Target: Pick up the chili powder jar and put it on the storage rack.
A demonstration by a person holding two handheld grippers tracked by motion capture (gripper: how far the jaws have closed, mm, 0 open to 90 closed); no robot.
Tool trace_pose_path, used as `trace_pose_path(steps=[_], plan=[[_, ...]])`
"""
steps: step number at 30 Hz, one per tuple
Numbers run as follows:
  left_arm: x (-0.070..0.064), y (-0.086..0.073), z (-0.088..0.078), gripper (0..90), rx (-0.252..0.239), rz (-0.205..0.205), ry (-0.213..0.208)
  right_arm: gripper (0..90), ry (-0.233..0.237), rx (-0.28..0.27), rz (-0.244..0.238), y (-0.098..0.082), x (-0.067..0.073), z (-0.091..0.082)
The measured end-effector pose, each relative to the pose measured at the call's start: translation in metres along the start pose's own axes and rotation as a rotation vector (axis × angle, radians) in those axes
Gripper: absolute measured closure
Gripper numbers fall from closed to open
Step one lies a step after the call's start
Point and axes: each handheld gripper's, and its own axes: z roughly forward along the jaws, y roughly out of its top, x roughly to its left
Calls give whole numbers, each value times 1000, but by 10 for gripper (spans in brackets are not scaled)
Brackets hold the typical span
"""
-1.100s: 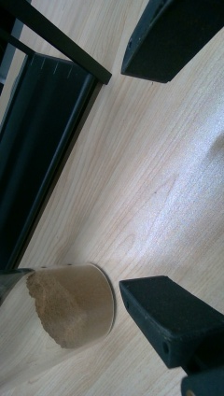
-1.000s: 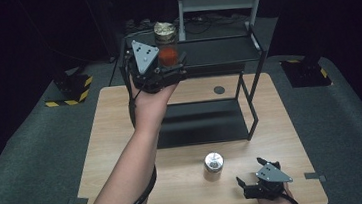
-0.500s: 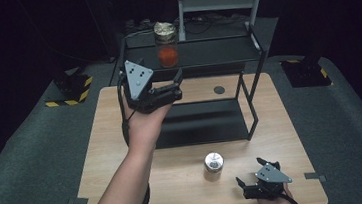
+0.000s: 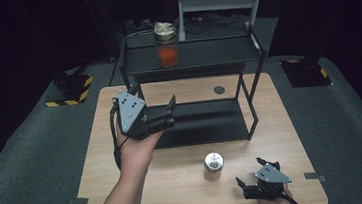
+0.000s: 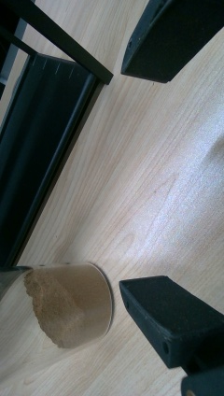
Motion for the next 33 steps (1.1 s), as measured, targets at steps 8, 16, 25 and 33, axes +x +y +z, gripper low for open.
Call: trace_pose_path(steps=[8, 16, 25, 33], plan=[[-1, -26, -14, 3, 45, -34, -30, 0, 2, 1, 1, 0, 0, 0], [-6, -54, -26, 3, 89, -20, -24, 0, 2, 1, 0, 0, 0, 0], [-3, -91, -34, 3, 173, -28, -35, 0, 3, 3, -1, 0, 0, 0], [-3, -124, -39, 3, 258, -16, -74, 0, 2, 2, -3, 0, 0, 0]])
